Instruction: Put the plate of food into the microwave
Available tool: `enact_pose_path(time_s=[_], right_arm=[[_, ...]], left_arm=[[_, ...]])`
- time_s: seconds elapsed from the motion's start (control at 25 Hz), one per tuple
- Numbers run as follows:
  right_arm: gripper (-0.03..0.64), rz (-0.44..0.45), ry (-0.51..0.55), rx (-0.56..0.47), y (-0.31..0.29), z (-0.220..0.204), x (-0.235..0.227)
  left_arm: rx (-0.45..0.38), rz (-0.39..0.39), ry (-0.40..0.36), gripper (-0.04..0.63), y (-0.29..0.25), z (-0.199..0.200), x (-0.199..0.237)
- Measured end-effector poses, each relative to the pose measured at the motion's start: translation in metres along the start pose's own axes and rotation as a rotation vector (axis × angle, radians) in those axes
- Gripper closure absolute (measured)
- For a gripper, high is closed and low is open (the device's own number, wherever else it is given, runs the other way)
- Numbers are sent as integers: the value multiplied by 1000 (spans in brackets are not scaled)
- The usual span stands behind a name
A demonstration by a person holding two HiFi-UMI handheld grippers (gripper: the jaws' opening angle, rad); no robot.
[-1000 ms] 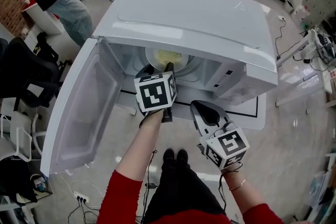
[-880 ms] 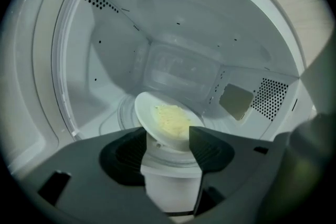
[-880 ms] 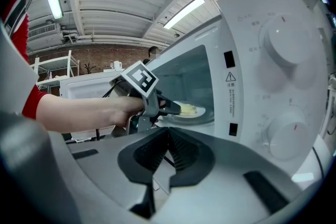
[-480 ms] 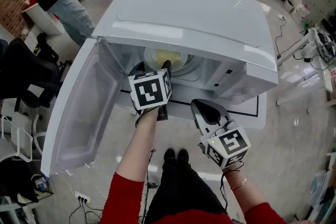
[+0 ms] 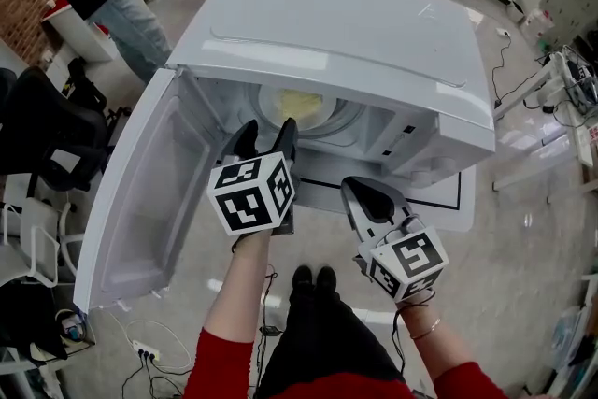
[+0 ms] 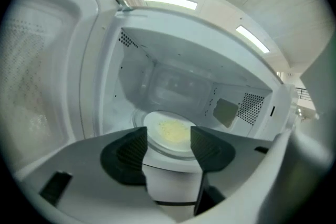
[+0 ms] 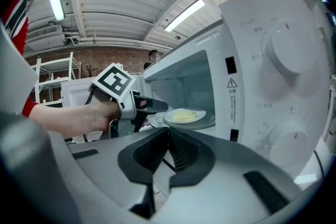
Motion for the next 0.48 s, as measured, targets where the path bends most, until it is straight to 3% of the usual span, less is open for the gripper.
enact_pose_path(time_s=[0.2, 0.32, 0.48], right_arm=[[601, 15, 0, -24, 4, 6, 4], [601, 32, -3, -41, 7, 12, 8], [601, 41, -1, -62, 16, 22, 13]], left_arm=[[-32, -133, 43, 426, 34, -5, -9], [-70, -167, 57, 497, 54, -8, -15], [-88, -201, 30, 532, 77, -16, -22]])
Point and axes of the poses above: the fingertips, and each gripper's own axes: y backward along the fingers, x to its left, z out of its top, the point moved 1 cm from there along y, backward along the fingers, and after that the axes turned 12 degrees about z, right-handed, at the moved point
